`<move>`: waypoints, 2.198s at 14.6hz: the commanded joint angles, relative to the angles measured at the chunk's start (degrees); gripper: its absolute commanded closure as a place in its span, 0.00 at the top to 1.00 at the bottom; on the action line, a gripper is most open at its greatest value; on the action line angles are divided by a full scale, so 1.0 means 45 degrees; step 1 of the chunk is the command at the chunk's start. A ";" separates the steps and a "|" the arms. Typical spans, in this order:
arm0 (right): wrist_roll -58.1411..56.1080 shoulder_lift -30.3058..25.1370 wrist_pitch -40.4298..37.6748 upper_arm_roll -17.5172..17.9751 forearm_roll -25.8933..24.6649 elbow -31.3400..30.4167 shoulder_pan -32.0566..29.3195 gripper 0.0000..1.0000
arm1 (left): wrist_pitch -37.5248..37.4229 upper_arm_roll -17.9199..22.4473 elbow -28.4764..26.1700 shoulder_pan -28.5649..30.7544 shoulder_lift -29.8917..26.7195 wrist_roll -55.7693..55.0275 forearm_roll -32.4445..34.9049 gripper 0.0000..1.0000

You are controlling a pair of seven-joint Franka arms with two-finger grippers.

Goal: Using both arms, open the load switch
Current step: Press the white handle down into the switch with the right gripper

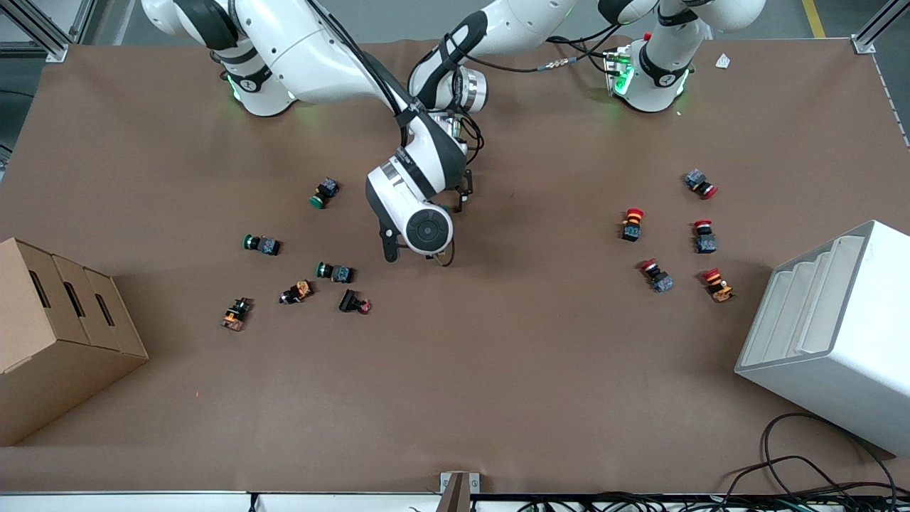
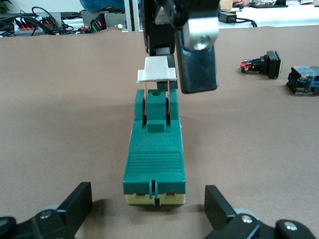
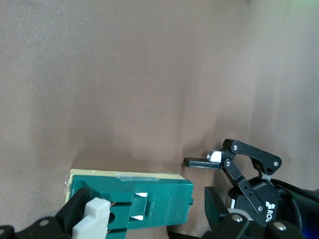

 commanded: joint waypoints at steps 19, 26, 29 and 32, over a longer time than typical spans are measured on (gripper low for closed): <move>0.0062 -0.0466 -0.0817 0.0371 0.0576 -0.0027 0.0154 1.00 | 0.0077 0.0077 0.0035 -0.0058 0.0461 -0.0380 0.0163 0.99; 0.0120 -0.0740 -0.1424 0.0644 0.0595 0.0071 0.0192 1.00 | 0.0077 0.0097 0.0035 -0.0058 0.0481 -0.0380 0.0163 0.99; 0.0024 -0.0720 -0.1463 0.0664 0.0537 -0.0066 0.0252 1.00 | 0.0077 0.0097 0.0035 -0.0058 0.0481 -0.0380 0.0163 0.99; -0.0094 -0.0700 -0.1522 0.0625 0.0459 -0.0066 -0.0021 1.00 | 0.0077 0.0097 0.0074 -0.0058 0.0578 -0.0361 0.0182 0.99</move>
